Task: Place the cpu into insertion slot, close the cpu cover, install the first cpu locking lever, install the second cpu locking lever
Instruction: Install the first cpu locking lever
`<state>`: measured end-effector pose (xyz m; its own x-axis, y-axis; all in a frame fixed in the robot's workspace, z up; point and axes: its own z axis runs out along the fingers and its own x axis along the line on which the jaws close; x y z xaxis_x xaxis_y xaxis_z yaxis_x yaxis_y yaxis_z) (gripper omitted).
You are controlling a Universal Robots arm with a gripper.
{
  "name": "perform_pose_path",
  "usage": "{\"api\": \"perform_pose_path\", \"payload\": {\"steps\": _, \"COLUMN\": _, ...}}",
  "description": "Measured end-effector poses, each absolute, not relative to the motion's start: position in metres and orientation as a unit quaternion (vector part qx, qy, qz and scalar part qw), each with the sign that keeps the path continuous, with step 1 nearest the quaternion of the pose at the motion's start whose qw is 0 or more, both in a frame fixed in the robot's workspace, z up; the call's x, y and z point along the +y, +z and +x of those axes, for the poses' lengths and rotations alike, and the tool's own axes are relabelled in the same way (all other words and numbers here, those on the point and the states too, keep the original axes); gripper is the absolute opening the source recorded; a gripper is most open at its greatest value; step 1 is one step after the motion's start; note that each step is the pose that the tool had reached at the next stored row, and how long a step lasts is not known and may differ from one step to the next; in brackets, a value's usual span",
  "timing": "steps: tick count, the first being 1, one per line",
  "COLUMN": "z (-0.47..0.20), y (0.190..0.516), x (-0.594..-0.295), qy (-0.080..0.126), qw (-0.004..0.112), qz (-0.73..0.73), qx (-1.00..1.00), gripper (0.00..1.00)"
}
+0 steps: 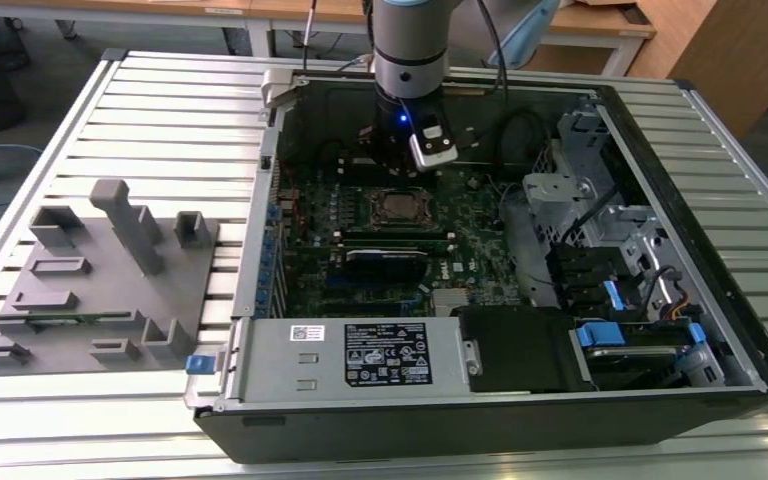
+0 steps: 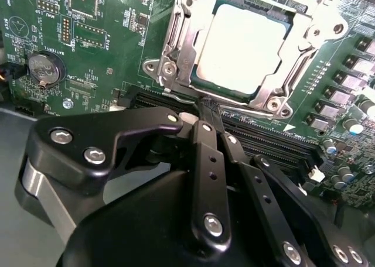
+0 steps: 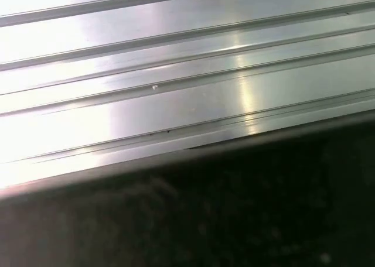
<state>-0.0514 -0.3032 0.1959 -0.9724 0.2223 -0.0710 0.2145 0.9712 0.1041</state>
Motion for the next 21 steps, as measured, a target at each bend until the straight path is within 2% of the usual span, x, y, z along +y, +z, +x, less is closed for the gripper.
{"api": "perform_pose_path", "payload": {"steps": 15, "z": -0.0514, "y": 0.2051, "x": -0.303, "qy": 0.048, "qw": 0.042, "qz": 0.11, "qx": 0.992, "gripper": 0.11}}
{"api": "perform_pose_path", "payload": {"steps": 21, "z": -0.0514, "y": 0.2046, "x": -0.303, "qy": 0.052, "qw": 0.05, "qz": 0.11, "qx": 0.991, "gripper": 0.11}}
